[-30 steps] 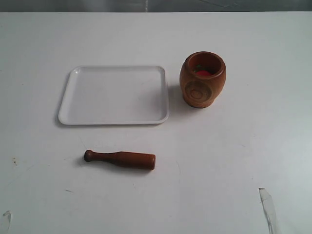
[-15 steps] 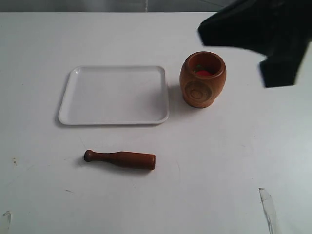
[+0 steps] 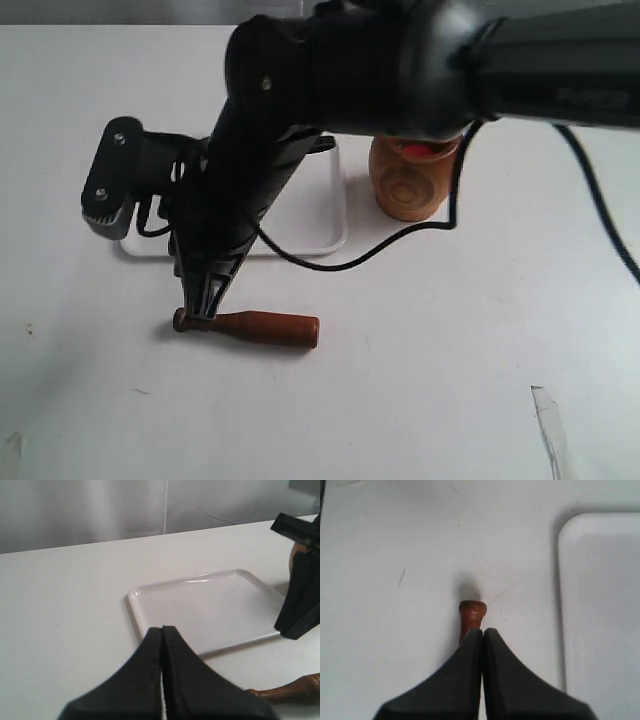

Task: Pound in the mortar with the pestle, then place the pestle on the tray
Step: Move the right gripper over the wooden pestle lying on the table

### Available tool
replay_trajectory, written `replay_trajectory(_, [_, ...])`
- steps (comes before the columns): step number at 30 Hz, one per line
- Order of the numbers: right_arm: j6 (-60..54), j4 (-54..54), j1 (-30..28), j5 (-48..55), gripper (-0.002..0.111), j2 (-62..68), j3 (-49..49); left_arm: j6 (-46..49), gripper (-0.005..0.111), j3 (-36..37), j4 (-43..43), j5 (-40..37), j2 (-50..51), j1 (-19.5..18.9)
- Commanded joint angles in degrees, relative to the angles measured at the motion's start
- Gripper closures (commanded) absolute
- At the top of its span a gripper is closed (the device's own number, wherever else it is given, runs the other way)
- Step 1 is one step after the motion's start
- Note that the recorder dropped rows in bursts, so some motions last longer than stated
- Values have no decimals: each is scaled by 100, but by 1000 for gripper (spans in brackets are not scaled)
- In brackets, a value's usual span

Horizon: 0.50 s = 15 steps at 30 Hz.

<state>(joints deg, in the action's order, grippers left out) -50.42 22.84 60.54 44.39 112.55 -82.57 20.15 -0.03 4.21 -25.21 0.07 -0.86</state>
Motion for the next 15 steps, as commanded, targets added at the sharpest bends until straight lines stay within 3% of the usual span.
replay_trajectory(1, [696,-955,279,431,93,593,-351,-47,107,3,-42,17,-7,44])
replay_trajectory(5, [696,-1007,294,430,63,890,-351,-47,107,3,-42,17,-7,44])
replay_trajectory(7, [696,-1001,294,372,57,921,-351,-47,107,3,-42,17,-7,44])
replay_trajectory(15, [696,-731,294,-62,56,921,-351,-47,107,3,-42,17,-7,44])
